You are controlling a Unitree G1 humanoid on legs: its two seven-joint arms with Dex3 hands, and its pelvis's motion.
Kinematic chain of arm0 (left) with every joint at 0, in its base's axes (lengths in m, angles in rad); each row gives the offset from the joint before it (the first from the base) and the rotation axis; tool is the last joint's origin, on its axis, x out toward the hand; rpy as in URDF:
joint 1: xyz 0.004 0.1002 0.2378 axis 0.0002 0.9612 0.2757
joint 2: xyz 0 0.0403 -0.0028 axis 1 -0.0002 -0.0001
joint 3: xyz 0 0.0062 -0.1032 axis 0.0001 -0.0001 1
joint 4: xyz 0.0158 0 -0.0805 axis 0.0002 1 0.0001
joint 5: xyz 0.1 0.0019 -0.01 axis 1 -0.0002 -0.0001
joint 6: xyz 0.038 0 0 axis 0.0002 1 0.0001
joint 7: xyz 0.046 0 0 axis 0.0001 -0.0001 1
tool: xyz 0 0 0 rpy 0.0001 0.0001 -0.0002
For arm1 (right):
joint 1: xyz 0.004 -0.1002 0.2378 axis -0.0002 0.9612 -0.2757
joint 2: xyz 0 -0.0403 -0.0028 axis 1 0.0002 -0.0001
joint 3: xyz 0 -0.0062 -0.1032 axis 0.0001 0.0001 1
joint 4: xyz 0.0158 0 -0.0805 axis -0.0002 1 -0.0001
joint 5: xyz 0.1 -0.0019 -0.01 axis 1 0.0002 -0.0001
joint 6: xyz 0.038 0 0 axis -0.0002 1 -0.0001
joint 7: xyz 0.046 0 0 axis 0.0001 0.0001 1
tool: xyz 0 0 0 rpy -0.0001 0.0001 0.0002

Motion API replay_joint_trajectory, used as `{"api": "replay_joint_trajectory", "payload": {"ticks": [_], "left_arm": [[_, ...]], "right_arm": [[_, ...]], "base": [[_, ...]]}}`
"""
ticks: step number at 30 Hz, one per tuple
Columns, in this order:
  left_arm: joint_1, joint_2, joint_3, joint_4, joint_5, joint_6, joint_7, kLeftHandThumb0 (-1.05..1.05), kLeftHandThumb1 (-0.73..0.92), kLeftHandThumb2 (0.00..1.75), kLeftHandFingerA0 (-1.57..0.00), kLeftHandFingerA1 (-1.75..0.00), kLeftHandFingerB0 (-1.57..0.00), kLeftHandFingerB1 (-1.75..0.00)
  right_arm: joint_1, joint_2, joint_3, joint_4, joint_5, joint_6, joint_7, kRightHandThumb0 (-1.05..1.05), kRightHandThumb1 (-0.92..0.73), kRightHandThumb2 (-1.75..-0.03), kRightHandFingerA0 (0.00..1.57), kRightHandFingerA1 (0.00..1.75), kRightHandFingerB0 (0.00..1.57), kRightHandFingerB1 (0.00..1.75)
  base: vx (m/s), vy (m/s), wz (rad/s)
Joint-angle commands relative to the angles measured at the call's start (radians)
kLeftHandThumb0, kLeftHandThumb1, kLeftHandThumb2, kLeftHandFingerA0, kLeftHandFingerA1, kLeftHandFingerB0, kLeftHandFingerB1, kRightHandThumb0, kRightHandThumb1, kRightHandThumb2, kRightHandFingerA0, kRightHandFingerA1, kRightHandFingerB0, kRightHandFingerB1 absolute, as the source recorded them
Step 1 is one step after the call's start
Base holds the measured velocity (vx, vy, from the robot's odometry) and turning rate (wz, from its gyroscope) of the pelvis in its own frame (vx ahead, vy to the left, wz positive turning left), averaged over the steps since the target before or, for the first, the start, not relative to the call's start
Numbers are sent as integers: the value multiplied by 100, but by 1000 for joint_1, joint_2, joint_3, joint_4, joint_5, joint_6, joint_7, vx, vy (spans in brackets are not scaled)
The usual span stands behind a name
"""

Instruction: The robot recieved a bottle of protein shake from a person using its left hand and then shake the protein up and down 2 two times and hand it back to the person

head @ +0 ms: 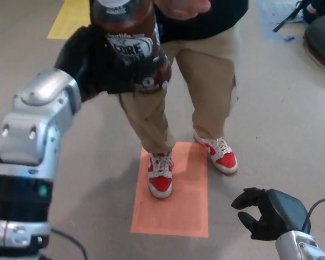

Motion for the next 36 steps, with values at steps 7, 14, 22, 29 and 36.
{"api": "replay_joint_trajectory", "payload": {"ticks": [7,14,22,29,36], "left_arm": [[81,18,-168,109,82,-27,-27,-24,75,75,-84,-156,-71,-114],[32,24,-199,146,109,-35,-26,-23,75,75,-84,-159,-70,-117],[-16,17,-170,155,100,-17,-23,-28,77,72,-84,-158,-66,-115],[-54,23,-133,145,99,-2,-1,-24,76,77,-86,-155,-71,-111],[-169,39,-64,197,86,31,5,-20,80,70,-83,-163,-66,-113]], "right_arm": [[6,-3,1,1,-2,5,-4,-37,-67,-72,95,87,86,53],[12,-3,-6,2,5,8,10,-40,-67,-72,95,83,86,55],[34,-6,3,2,-4,2,4,-37,-68,-73,95,90,85,52],[61,-8,10,-2,-5,-27,-8,-39,-65,-74,97,87,87,54],[50,-11,-1,-3,5,-18,7,-37,-65,-74,97,92,88,53]], "base": [[0,0,1],[0,0,0],[0,0,0],[0,0,0],[0,0,0]]}}
